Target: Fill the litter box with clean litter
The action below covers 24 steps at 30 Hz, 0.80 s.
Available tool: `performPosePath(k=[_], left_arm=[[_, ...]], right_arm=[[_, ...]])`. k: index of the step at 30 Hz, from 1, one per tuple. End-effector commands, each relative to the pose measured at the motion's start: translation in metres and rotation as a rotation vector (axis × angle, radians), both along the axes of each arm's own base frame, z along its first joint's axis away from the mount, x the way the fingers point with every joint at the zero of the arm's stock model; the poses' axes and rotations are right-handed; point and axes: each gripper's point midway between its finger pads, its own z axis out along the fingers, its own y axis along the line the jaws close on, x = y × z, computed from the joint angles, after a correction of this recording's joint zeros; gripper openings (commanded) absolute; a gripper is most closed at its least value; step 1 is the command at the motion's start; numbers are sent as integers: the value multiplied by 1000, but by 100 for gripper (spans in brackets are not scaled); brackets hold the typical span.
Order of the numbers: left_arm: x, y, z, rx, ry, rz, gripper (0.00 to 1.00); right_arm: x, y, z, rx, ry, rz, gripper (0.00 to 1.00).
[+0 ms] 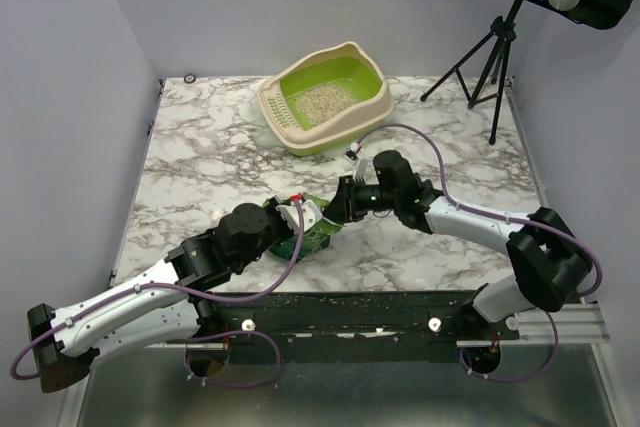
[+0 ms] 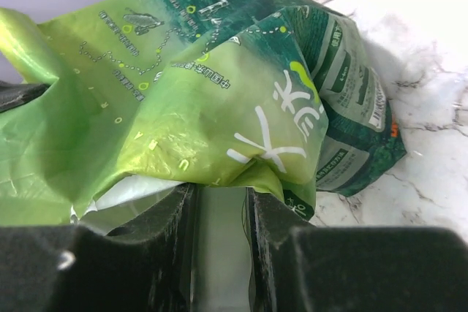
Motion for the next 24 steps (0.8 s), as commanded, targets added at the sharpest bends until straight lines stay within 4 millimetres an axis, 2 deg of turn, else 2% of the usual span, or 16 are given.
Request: performPosePath(k=[1, 6, 14, 19, 24], left_arm=[[-8, -14, 9, -47, -2, -65, 0], [-2, -1, 8, -6, -36, -13, 0], [7, 24, 10, 37, -111, 80, 0], [11, 31, 6, 77, -124, 111, 0], [9, 26, 3, 70, -116, 82, 0]], right_arm=[[-8, 11, -10, 130, 51, 18, 0], [-12, 29, 9, 329, 108, 65, 0], [0, 40, 38, 479, 105, 45, 0], [-4, 33, 52, 487, 88, 68, 0], [3, 8, 55, 483, 99, 35, 0]])
